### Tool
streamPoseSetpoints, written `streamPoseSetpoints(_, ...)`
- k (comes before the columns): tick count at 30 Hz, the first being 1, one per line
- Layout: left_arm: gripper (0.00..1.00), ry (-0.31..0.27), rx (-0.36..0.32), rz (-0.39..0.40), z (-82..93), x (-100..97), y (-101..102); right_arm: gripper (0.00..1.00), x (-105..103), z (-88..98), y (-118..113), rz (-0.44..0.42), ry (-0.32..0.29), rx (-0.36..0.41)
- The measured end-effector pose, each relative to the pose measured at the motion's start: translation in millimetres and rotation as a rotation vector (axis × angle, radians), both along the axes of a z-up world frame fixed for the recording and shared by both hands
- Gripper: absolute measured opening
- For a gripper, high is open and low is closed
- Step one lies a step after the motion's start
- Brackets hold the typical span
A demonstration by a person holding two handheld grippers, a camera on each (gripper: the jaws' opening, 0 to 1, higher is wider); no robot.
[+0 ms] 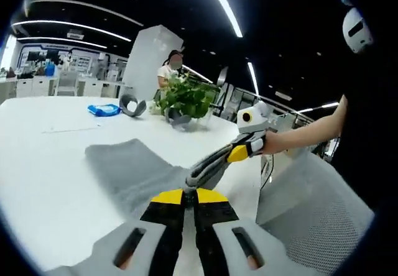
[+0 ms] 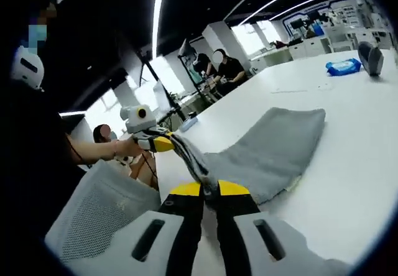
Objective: Fold the towel on the table until its edges align and the towel forms a compact rectangular stack.
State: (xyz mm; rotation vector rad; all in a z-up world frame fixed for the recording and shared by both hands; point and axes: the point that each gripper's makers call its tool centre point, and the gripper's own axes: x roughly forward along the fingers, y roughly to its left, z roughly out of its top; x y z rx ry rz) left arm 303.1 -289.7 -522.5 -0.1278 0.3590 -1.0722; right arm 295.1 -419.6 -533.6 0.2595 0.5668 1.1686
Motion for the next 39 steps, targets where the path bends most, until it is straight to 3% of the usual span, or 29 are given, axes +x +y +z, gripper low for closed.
streamPoseSetpoints(6, 0.05, -0.052, -0.054, -0.053, 37.6, -28.7, -7.8, 0.04, -18.0, 36.6, -4.8, 0.047, -0.065, 0.025)
streamPoseSetpoints(13, 0.05, -0.088, -0.081, -0.108, 64.2, -58.1, -16.4, 0.04, -39.3, 58.0, -8.8, 0.089, -0.094, 0.036)
streamPoseSetpoints(25, 0.05, -0.097, -0.113, -0.141, 85.6, -77.8, -20.9, 0.04, -62.6, 78.5, -13.3, 0.118, -0.114, 0.054)
streamPoseSetpoints(33, 0.05, -0.086, -0.146, -0.139, 92.7, -86.6, -19.5, 0.04, -70.6, 88.5, -12.8, 0.145, -0.135, 0.046)
streamPoseSetpoints(39, 0.05, -0.060, -0.144, -0.154, 89.6, -87.2, -19.0, 0.04, -74.5, 85.6, -9.7, 0.158, -0.103, 0.050)
